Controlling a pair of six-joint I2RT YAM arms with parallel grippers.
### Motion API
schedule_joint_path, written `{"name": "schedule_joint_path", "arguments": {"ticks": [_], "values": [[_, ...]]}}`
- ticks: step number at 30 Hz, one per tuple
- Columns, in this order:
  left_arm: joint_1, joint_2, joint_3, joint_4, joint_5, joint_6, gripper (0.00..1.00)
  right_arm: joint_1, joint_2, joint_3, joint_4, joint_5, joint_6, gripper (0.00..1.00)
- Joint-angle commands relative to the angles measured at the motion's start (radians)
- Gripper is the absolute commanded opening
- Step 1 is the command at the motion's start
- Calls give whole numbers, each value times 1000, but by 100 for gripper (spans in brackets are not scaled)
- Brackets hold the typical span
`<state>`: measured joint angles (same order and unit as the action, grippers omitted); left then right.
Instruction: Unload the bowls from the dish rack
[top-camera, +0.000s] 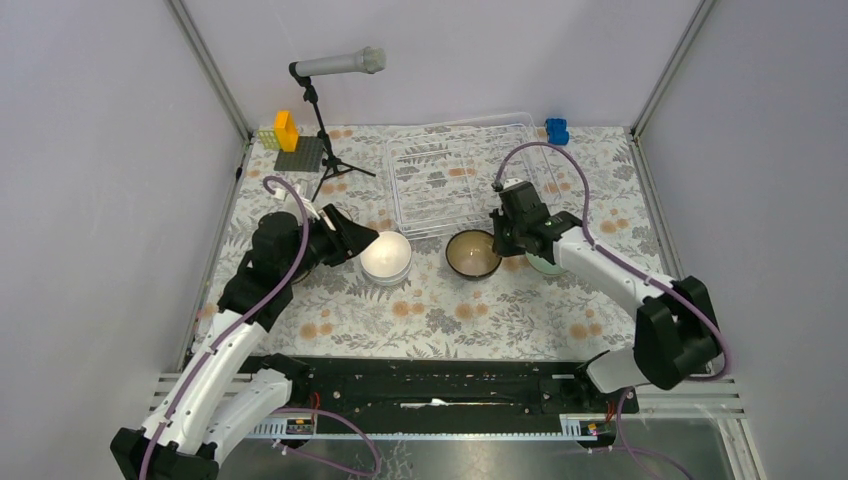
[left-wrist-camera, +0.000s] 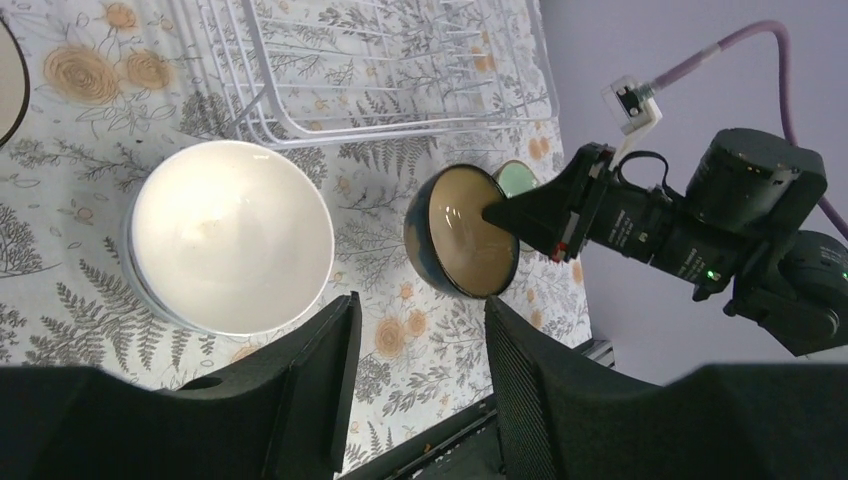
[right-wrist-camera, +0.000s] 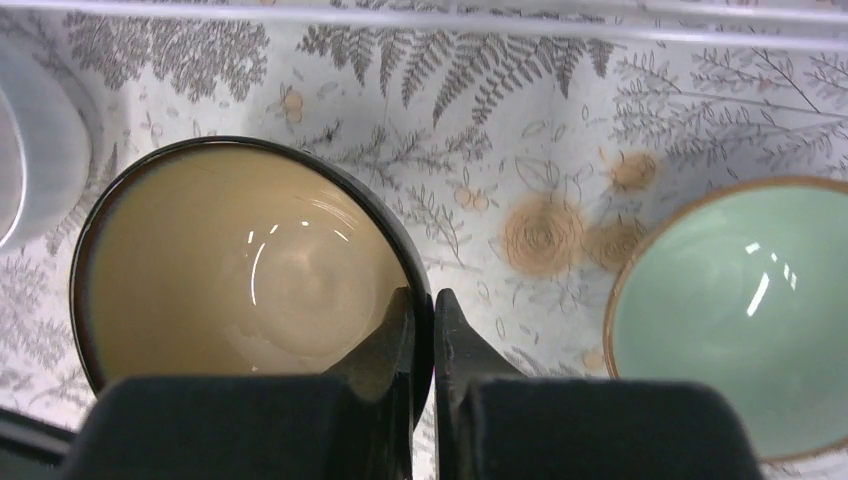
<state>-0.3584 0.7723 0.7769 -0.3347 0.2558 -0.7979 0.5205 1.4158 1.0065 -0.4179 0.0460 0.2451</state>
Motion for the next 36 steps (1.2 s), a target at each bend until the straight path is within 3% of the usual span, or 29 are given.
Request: {"name": "schedule_joint_path", "arguments": {"ticks": [1, 10, 14, 21, 28, 36], "values": [[-4, -13, -9, -13, 3, 14, 54, -3, 71, 23, 169, 35, 64, 0], [-4, -47, -23, -23, -30, 19, 56, -3, 54, -11, 205, 123, 80, 0], [-4, -44, -21, -26, -30, 20, 57, -2, -51, -13, 159, 149, 81, 0], [-4, -37, -13, -26, -27, 22, 57, -21, -254, -22, 33, 328, 77, 0], [-4, -36, -10, -27, -22, 23, 58, -143, -308, -23, -70, 425, 123, 0], [-4, -40, -13, -26, -22, 19, 58, -306, -249, -89, -22, 340, 152, 0]]}}
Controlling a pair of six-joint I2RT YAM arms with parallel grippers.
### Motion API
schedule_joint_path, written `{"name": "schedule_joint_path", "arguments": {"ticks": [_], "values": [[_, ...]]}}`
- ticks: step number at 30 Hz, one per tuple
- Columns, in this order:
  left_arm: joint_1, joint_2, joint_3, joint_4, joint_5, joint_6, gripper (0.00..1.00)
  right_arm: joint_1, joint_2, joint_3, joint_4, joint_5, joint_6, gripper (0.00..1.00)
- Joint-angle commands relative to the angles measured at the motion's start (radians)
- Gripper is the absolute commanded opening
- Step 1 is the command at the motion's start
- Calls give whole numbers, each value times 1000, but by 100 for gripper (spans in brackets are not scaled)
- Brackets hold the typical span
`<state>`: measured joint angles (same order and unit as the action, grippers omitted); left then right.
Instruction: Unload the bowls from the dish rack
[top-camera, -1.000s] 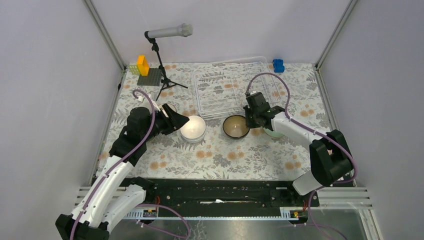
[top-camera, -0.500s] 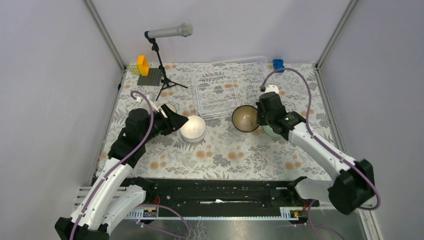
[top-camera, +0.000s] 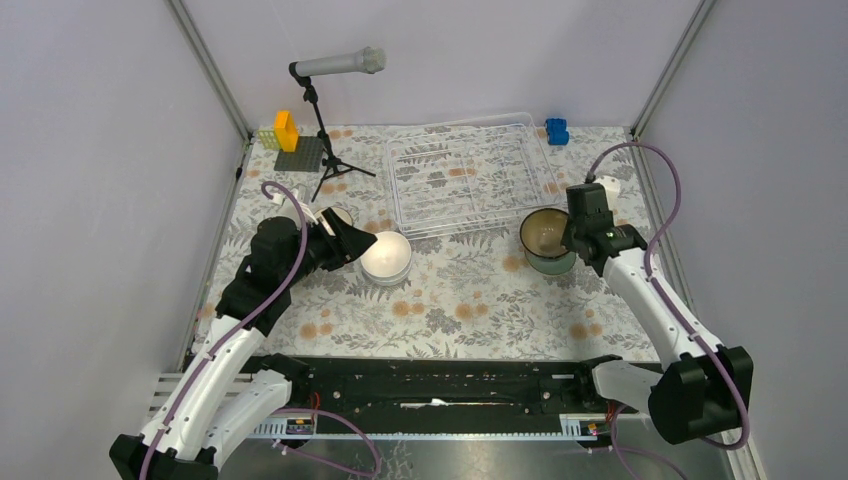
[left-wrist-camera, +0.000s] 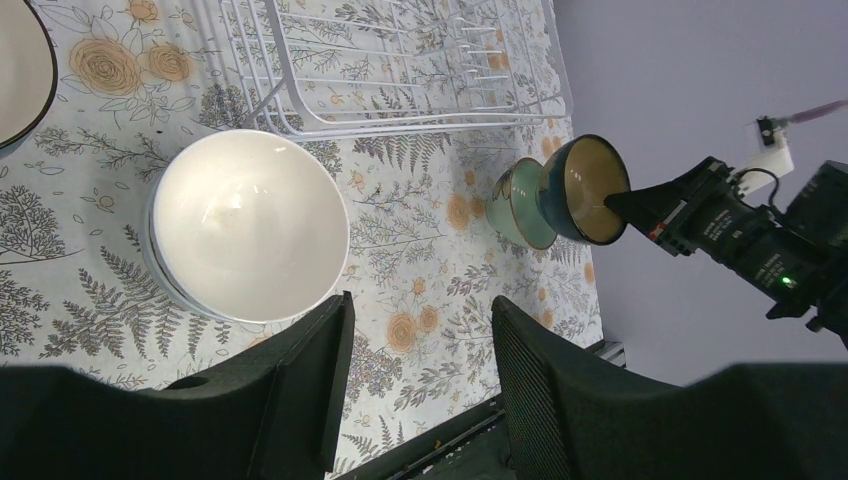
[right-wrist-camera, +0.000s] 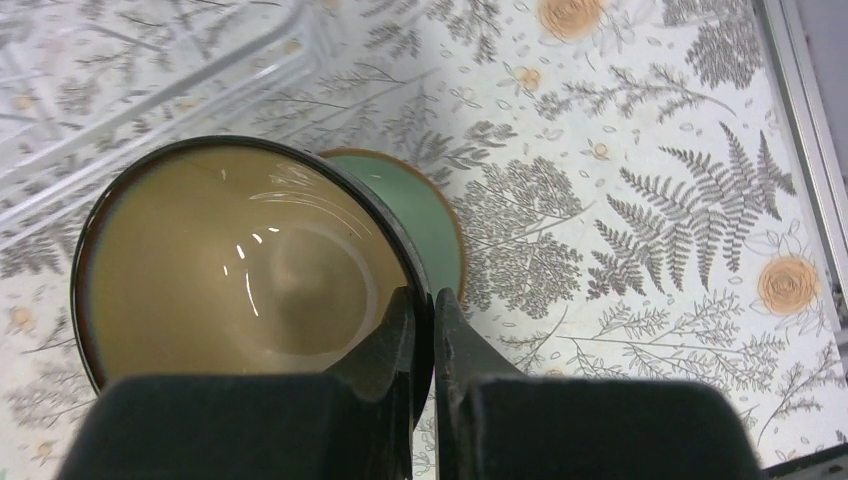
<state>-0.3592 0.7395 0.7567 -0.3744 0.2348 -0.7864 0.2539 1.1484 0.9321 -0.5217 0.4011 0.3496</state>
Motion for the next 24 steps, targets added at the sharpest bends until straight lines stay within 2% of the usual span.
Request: {"name": "schedule_joint_path", "arguments": {"ticks": [1, 5, 13, 16, 18, 23, 24], "values": [[-3, -6, 7, 13, -2, 6, 58, -51, 30, -24, 95, -31, 49, 0], [-3, -3, 7, 13, 0, 6, 58, -75, 74, -46, 129, -56, 51, 0], [-3, 2, -4, 29, 8, -2, 58, -118, 126, -72, 167, -137, 44, 14], [-3, 3, -2, 29, 9, 1, 58, -122, 114, -69, 160, -142, 41, 34], [-2, 3, 0, 29, 8, 4, 58, -122, 88, -69, 153, -128, 43, 43], [-3, 3, 3, 28, -3, 7, 59, -124, 9, -64, 134, -87, 37, 52], [-3, 6, 5, 29, -7, 9, 58, -125, -4, -64, 131, -76, 35, 57]]}}
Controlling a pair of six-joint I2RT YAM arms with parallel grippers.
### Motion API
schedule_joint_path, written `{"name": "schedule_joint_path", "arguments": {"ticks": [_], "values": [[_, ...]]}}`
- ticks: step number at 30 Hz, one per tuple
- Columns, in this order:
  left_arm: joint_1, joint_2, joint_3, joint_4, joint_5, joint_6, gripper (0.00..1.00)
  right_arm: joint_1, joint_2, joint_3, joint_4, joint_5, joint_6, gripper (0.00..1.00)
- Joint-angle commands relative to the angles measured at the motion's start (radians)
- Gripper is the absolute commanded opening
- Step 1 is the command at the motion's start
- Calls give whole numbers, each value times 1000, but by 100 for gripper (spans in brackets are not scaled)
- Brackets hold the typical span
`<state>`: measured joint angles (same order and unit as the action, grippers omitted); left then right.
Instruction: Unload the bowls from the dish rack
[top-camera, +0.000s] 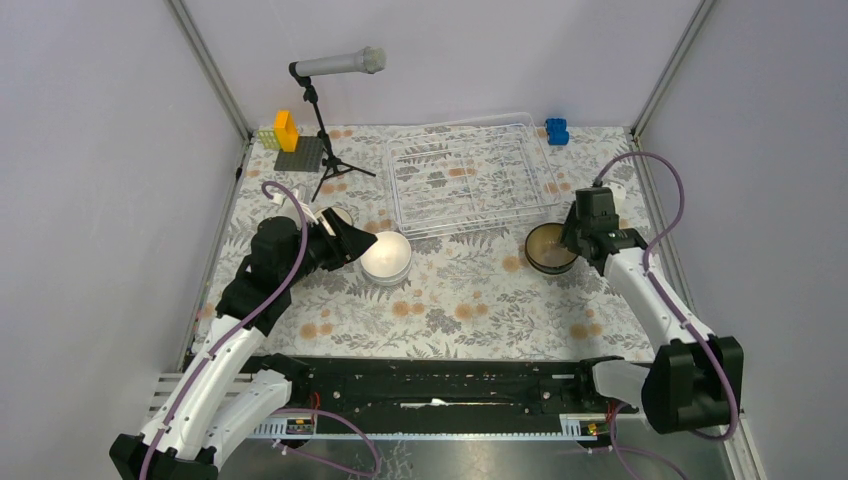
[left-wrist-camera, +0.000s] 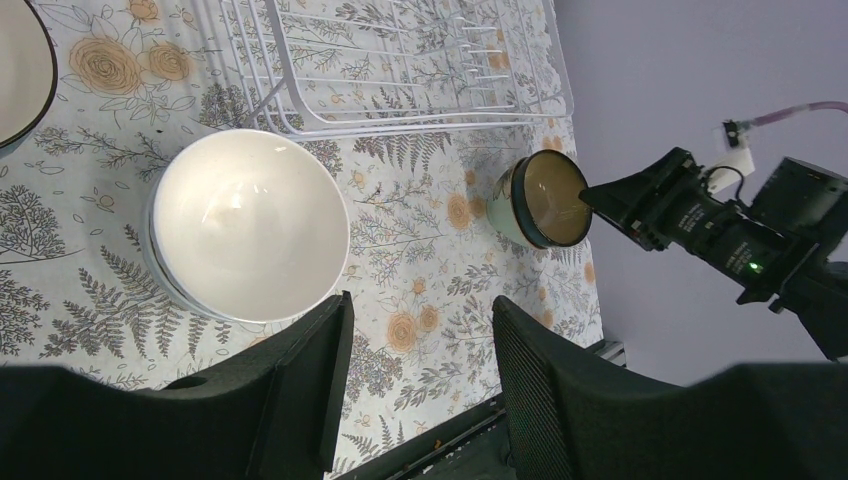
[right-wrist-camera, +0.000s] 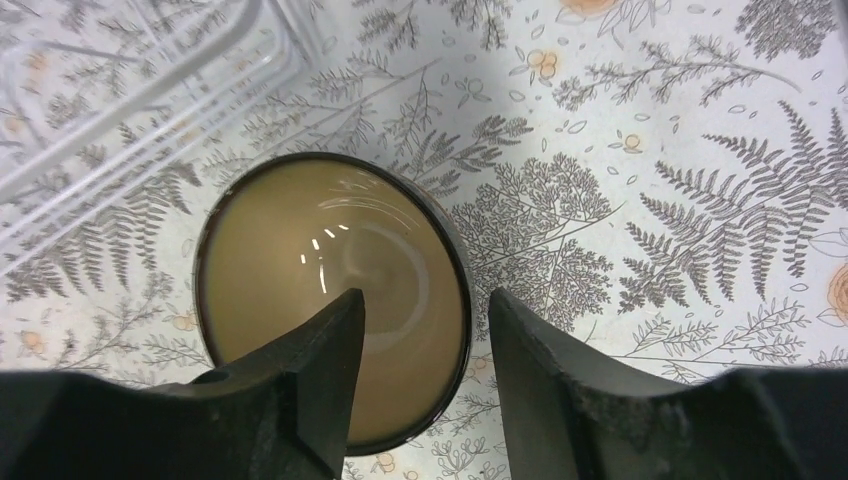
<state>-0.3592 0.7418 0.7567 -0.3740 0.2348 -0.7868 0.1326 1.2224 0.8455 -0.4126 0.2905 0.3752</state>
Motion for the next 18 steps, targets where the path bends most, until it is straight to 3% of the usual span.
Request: {"name": "schedule_joint_path", "arguments": {"ticks": [1, 7, 18], "values": [[-2, 8, 6, 28, -9, 12, 58, -4, -91, 23, 21, 45, 7, 59], [-2, 33, 15, 27, -16, 18, 59, -5, -158, 7, 53, 61, 2, 62], [-3, 14, 10, 24, -40, 23, 59, -25, -27, -13, 89, 45, 29, 47]]}}
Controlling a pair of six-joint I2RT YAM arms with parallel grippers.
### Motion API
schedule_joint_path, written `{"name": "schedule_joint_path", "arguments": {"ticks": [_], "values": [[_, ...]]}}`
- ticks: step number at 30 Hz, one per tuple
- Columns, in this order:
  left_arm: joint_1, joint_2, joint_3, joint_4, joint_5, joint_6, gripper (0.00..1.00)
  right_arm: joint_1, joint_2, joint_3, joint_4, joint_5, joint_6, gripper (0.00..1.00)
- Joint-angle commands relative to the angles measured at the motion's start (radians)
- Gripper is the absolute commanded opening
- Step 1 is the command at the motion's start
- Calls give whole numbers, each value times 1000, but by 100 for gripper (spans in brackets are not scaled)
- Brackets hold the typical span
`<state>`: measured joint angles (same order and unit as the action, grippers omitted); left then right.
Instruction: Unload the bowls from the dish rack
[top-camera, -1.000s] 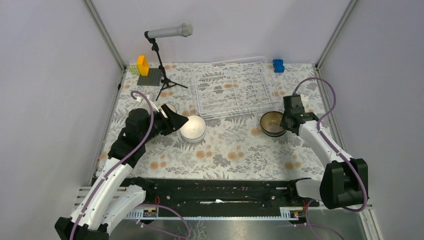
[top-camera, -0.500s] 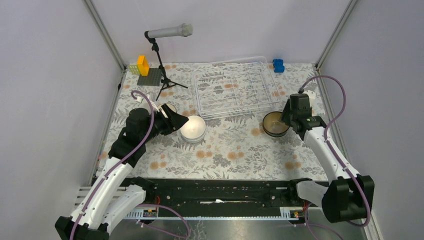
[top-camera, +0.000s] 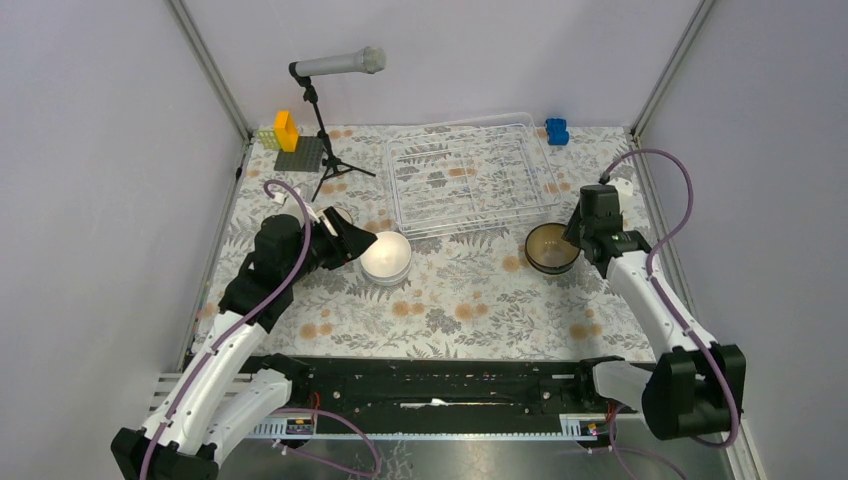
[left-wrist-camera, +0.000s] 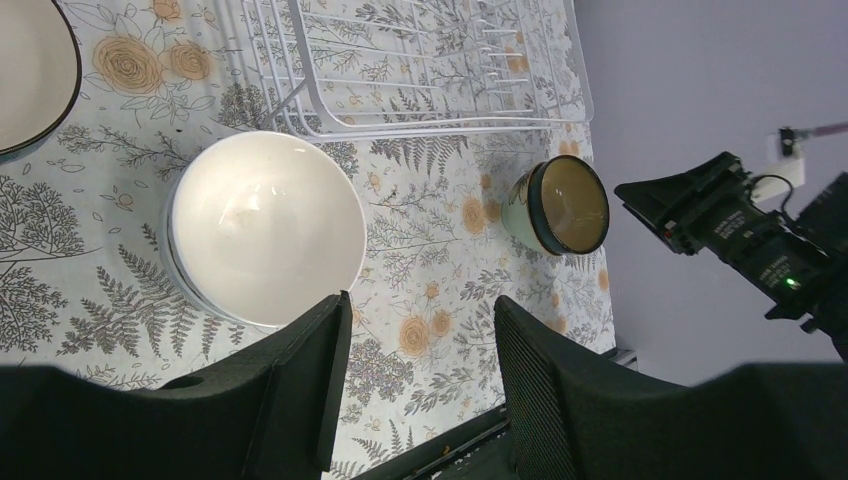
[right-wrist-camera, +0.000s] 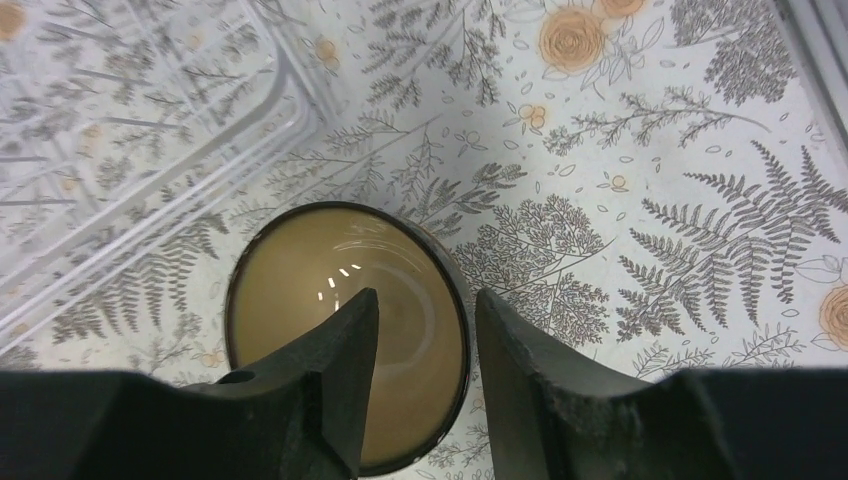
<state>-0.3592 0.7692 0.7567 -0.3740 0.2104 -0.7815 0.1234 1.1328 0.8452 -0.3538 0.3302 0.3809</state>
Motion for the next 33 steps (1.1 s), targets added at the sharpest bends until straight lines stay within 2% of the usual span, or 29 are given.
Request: {"name": "schedule_joint_path", "arguments": {"ticks": [1, 7, 15, 20, 33], "values": [[-2, -13, 8, 24, -13, 18, 59, -18, 77, -16, 37, -2, 25, 46], [-3, -15, 0, 26, -13, 14, 59, -32, 127, -17, 46, -40, 28, 40], [-2, -9, -1, 25, -15, 18, 60, -33, 83, -24, 36, -12, 21, 34], [-3, -6, -6, 35, -8, 9, 60, -36, 141, -17, 24, -13, 28, 47], [-2, 2, 4, 35, -5, 2, 60, -39, 216, -46, 38, -53, 47, 49]]}}
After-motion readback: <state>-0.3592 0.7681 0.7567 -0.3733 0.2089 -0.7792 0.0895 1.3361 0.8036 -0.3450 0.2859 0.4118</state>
